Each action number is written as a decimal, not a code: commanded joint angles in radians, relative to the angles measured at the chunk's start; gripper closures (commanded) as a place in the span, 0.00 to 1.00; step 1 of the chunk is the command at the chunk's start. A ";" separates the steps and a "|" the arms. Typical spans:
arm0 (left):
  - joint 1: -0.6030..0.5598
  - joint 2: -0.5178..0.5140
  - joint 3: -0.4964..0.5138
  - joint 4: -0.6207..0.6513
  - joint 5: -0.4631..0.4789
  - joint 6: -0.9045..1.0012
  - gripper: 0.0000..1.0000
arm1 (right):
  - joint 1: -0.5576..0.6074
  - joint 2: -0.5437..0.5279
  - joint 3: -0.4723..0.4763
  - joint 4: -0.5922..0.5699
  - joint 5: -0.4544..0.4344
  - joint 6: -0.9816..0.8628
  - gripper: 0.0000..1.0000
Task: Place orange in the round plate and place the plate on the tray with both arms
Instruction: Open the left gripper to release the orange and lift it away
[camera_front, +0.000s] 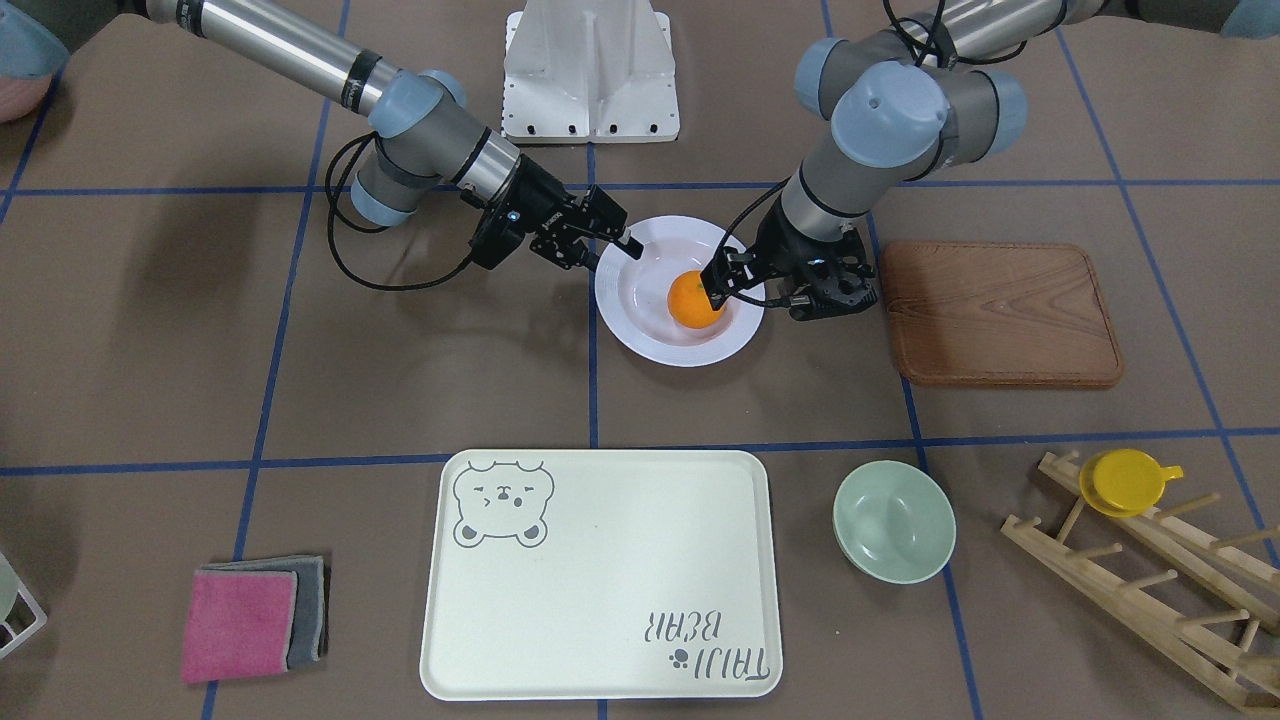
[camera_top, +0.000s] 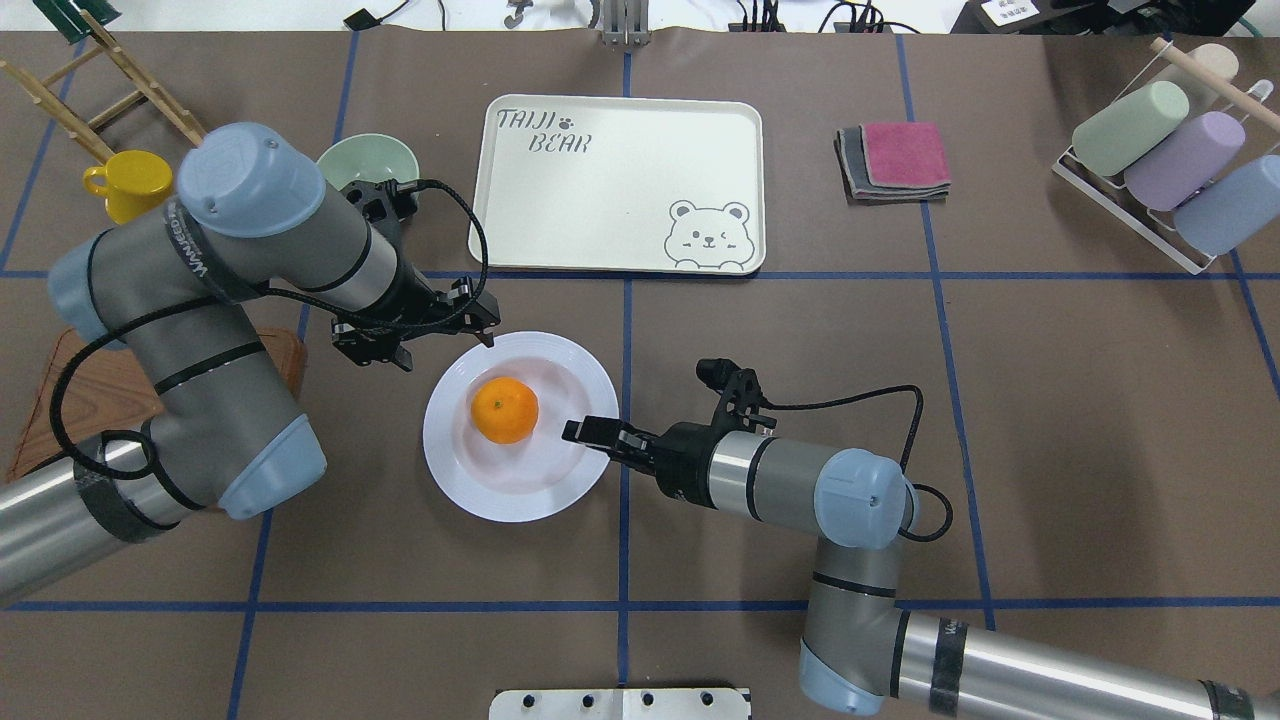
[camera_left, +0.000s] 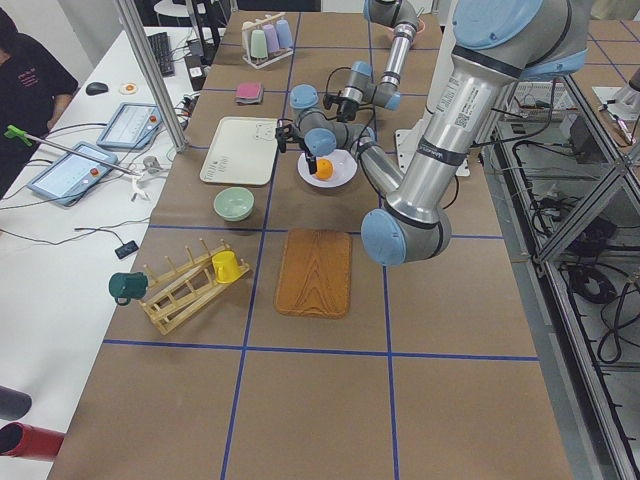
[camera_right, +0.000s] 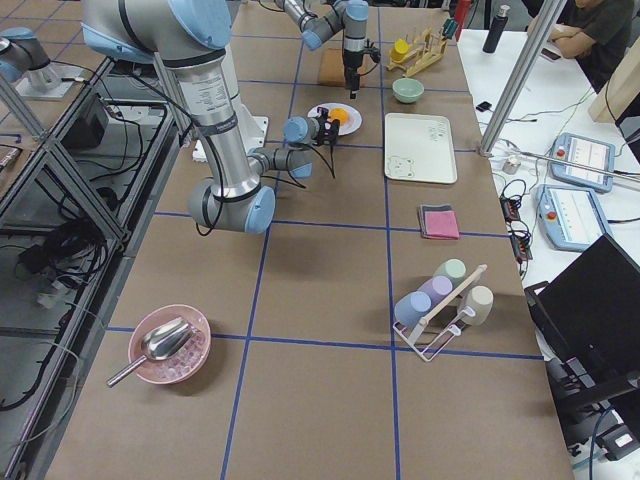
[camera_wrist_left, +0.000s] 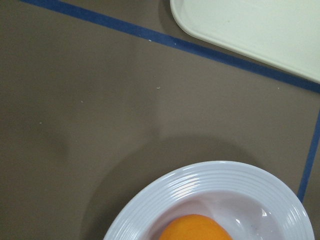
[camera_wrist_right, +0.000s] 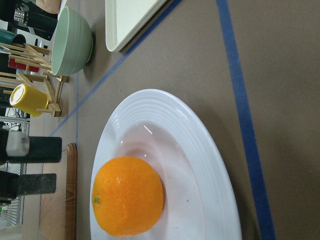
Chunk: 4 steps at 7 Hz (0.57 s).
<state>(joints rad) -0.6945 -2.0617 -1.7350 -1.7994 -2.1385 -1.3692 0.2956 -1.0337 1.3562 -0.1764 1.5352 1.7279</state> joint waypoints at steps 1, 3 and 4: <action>-0.017 0.012 -0.009 0.000 -0.009 0.028 0.03 | 0.002 0.001 0.004 0.000 -0.001 0.007 0.90; -0.057 0.014 -0.017 0.000 -0.053 0.039 0.03 | 0.008 0.003 0.021 0.001 -0.001 0.021 0.91; -0.098 0.017 -0.021 0.002 -0.098 0.071 0.03 | 0.013 0.003 0.026 0.001 -0.001 0.033 0.92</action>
<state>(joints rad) -0.7507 -2.0478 -1.7511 -1.7987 -2.1901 -1.3259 0.3034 -1.0312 1.3738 -0.1754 1.5340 1.7487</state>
